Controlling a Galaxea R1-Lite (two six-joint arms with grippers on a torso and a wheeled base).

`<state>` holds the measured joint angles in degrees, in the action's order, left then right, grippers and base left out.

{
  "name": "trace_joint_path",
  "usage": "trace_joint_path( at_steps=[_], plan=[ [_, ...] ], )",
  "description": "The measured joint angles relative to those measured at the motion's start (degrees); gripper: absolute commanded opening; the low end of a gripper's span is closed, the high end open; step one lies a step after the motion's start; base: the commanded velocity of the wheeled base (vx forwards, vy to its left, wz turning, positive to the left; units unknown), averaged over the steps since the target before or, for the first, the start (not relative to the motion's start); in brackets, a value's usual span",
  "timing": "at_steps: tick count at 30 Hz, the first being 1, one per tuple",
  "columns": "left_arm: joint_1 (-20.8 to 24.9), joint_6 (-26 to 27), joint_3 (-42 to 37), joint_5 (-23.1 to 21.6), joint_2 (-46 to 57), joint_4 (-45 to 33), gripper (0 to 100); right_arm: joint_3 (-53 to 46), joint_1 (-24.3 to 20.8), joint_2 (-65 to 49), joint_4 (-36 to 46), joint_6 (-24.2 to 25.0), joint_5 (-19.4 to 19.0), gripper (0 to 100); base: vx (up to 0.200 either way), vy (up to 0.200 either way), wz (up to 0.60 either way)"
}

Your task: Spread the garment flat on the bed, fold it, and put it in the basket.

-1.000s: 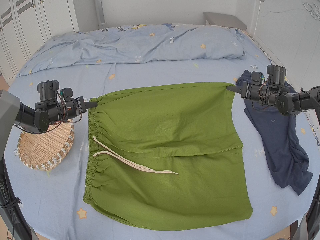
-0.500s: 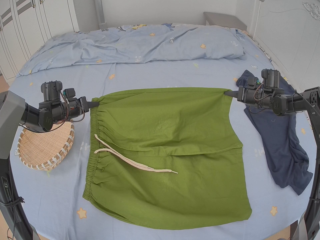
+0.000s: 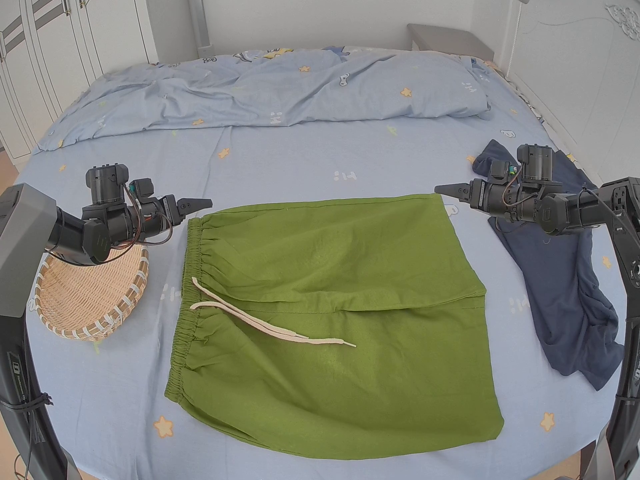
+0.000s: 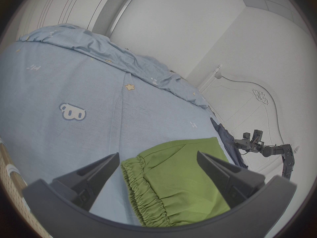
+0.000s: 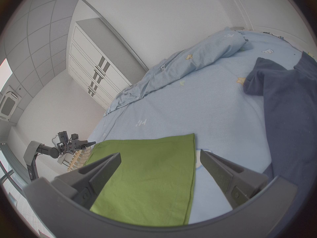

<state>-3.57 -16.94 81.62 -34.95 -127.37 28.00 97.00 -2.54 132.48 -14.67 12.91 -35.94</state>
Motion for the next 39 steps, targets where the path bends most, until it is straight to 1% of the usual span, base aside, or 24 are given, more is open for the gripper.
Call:
trace_joint_path(
  at_steps=[4,8,13,17,24,29,35,37,39],
  plan=[
    [-0.2,0.0,-0.1,0.4,0.2,0.0,100,-1.1,0.3,-0.4,0.0,0.0,0.0,100,0.000,0.000,0.00],
    [-0.5,0.1,-0.8,2.0,1.6,-0.1,100,-3.0,0.6,-2.1,-0.2,0.0,-0.1,100,0.000,0.000,0.00],
    [-0.4,-0.3,-4.5,2.9,6.1,-0.3,100,-8.0,1.0,-6.1,-0.3,0.0,-0.2,100,0.000,0.000,0.00],
    [-0.2,-2.2,-10.6,3.0,11.0,-0.7,100,-14.7,1.1,-10.1,-0.6,0.0,-0.4,100,0.000,0.000,0.00],
    [-0.5,-5.1,-24.3,2.5,18.8,-0.7,100,-32.9,1.2,-18.7,-4.0,0.0,-0.5,100,0.000,0.000,0.00],
    [-1.5,-6.1,-34.7,0.1,23.2,-0.6,100,-46.9,1.1,-25.0,-8.6,0.0,-0.6,100,0.000,0.000,0.00],
    [-4.5,-6.6,-47.7,-6.3,28.7,-0.5,100,-63.9,1.0,-33.1,-14.2,0.0,-1.0,100,0.000,0.000,0.00],
    [-5.7,-6.6,-53.2,-8.6,30.7,-0.5,100,-69.3,1.0,-36.3,-15.9,0.1,-1.2,100,0.000,0.000,0.00],
    [-6.6,-6.3,-57.3,-10.1,32.1,-0.5,100,-72.6,0.9,-38.6,-17.0,0.1,-1.3,100,0.000,0.000,0.00]
  ],
)
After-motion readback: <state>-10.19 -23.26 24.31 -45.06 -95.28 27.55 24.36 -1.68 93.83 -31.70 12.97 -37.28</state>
